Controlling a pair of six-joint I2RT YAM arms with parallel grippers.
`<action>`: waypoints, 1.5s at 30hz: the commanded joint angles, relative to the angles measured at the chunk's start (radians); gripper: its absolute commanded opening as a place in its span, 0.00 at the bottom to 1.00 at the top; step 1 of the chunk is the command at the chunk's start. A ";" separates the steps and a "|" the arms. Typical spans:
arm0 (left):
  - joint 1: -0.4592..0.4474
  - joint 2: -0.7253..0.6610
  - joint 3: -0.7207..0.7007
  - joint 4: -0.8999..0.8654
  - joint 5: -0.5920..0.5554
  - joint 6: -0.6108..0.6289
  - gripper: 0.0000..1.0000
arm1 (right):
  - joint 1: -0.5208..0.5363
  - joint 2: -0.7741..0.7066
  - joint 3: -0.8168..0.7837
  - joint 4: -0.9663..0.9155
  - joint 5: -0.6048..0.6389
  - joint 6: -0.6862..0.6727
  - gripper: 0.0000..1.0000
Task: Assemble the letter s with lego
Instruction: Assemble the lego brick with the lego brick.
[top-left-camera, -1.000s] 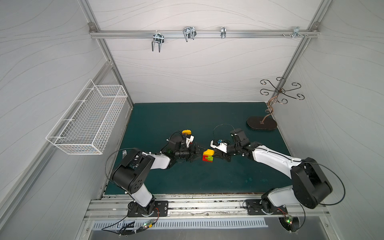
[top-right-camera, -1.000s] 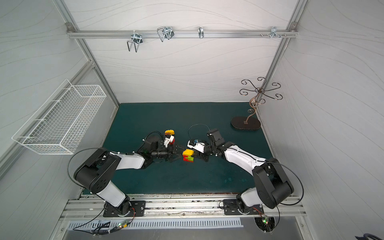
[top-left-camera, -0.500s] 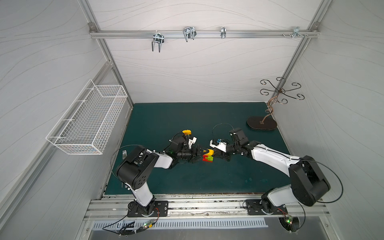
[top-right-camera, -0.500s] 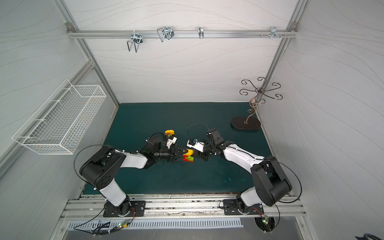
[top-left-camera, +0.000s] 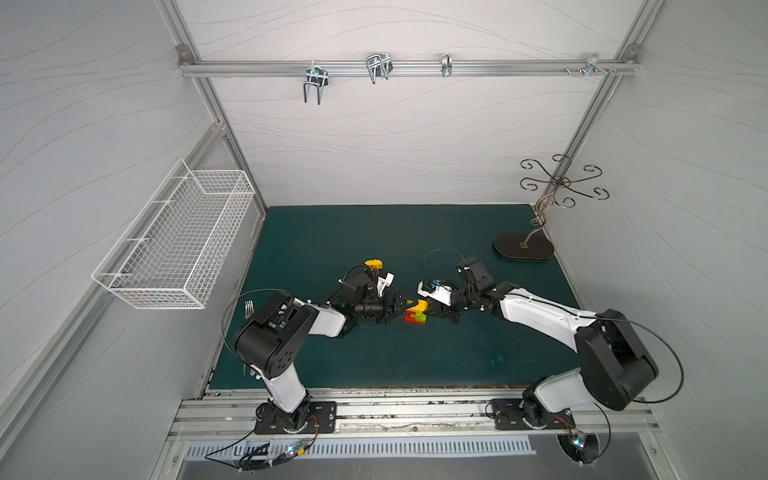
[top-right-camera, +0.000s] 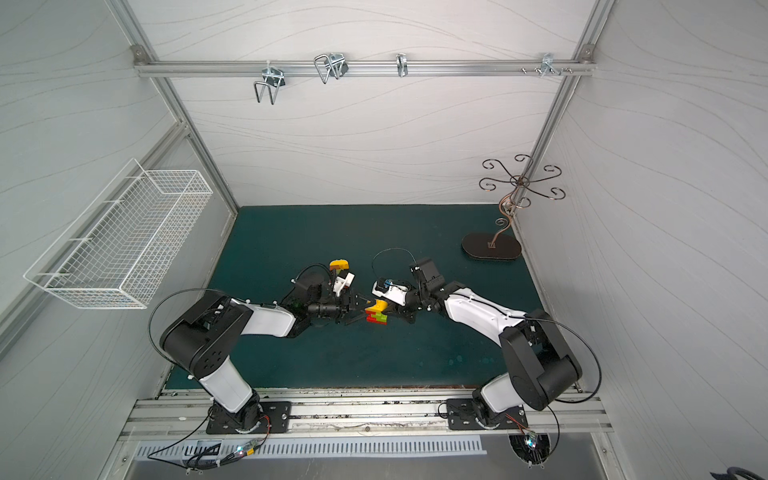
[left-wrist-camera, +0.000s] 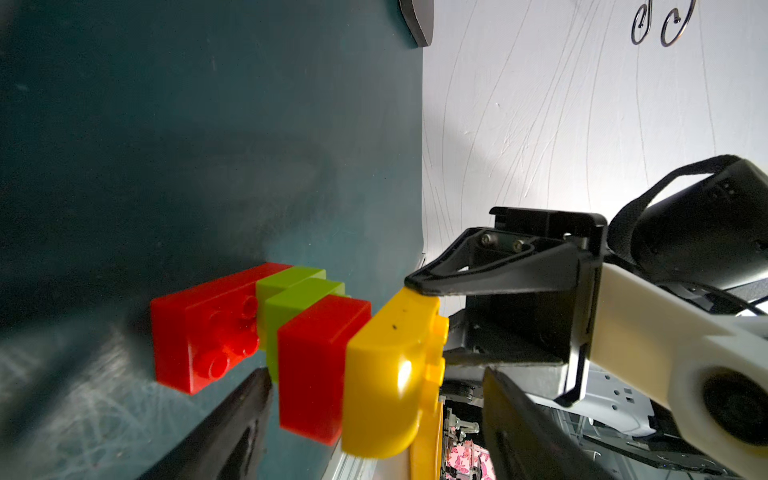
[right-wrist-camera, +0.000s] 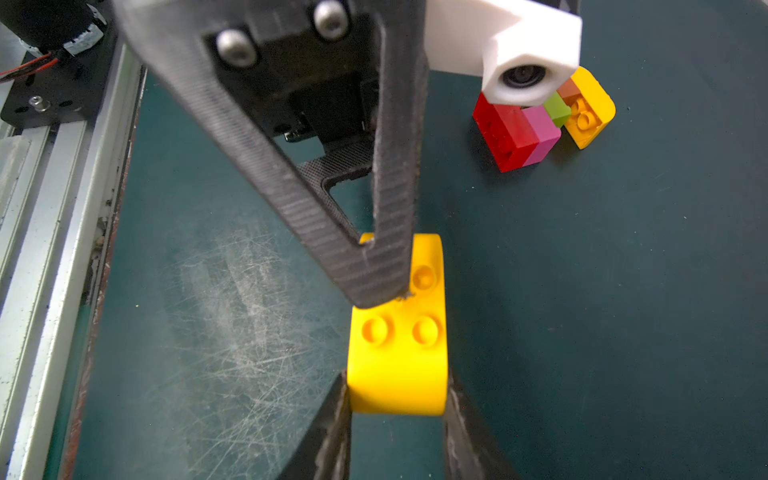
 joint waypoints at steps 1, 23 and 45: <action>-0.006 0.015 0.039 0.068 0.030 -0.007 0.80 | 0.008 0.017 0.021 -0.030 0.006 0.016 0.21; -0.010 0.038 0.041 0.072 0.041 -0.003 0.68 | 0.006 0.022 0.031 -0.076 0.024 -0.021 0.19; -0.010 0.052 0.041 0.064 0.045 0.002 0.59 | 0.006 0.027 0.038 -0.104 0.022 -0.035 0.18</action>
